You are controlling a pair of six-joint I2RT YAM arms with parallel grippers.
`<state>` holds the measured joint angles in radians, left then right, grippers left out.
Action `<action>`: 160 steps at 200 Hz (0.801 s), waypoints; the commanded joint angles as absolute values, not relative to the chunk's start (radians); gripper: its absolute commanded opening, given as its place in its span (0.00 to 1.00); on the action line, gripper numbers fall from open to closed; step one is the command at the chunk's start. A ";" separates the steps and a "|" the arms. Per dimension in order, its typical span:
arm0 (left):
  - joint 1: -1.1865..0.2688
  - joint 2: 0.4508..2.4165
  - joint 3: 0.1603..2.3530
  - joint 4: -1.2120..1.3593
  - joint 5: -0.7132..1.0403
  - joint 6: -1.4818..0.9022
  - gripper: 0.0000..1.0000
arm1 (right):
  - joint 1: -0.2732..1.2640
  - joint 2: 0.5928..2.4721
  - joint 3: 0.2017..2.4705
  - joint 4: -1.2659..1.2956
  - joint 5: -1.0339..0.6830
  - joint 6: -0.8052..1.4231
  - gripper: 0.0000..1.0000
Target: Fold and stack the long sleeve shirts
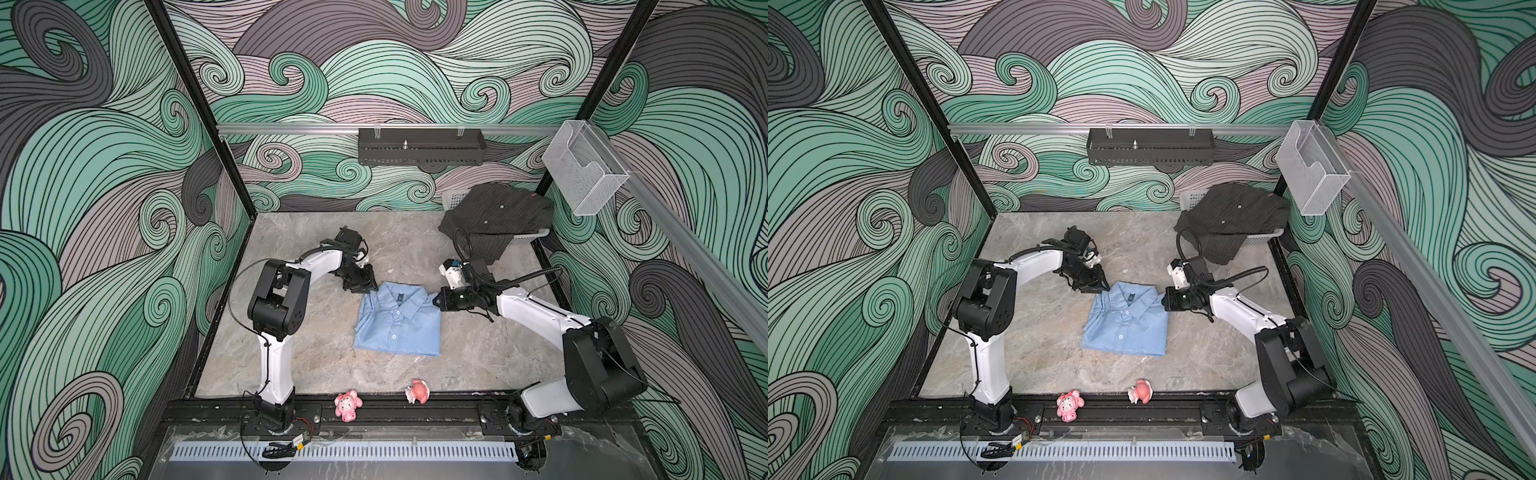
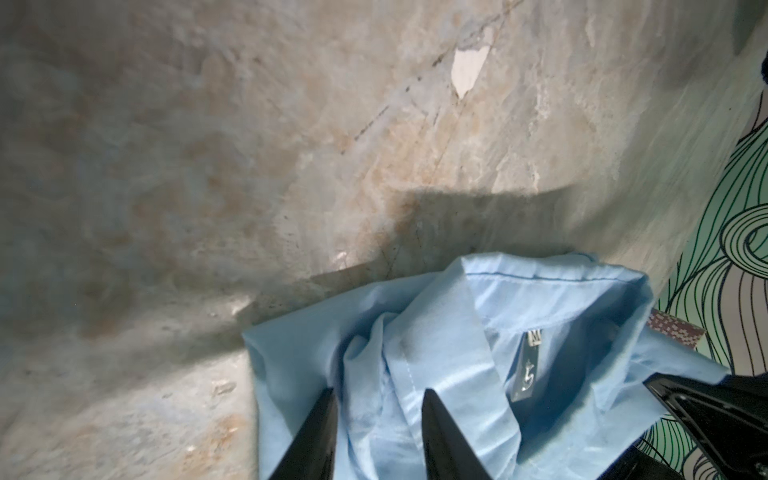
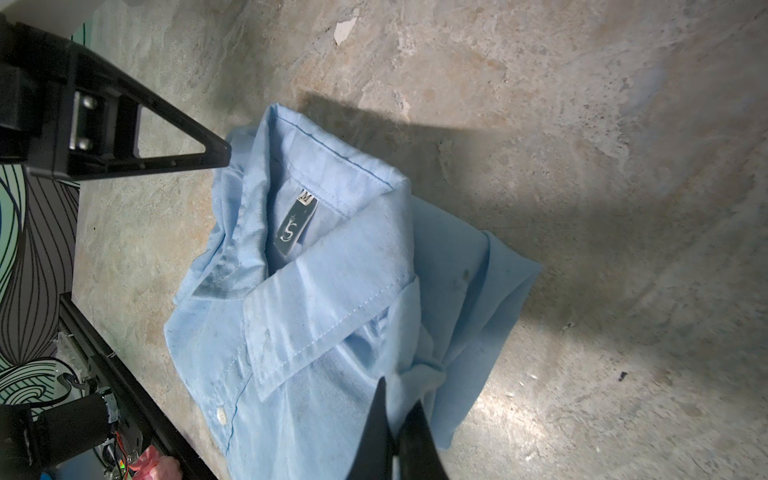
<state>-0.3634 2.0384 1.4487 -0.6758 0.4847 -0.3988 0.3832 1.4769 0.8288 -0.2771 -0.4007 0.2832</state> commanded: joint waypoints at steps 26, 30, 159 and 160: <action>-0.369 2.126 1.487 -0.749 0.463 -0.375 0.26 | 0.387 1.474 0.844 -0.243 -0.402 0.273 0.04; -0.369 2.126 1.488 -0.750 0.465 -0.373 0.23 | 0.388 1.474 0.844 -0.239 -0.401 0.274 0.04; -0.312 1.794 1.276 -0.681 0.392 -0.372 0.00 | 0.428 1.593 0.926 -0.231 -0.228 0.253 0.10; -0.312 1.797 1.274 -0.677 0.391 -0.374 0.00 | 0.428 1.597 0.929 -0.233 -0.227 0.254 0.10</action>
<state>-0.3393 1.7283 1.3285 -0.6861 0.4446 -0.3492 0.4255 1.5242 0.8577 -0.2001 -0.2882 0.2638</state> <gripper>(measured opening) 0.049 0.101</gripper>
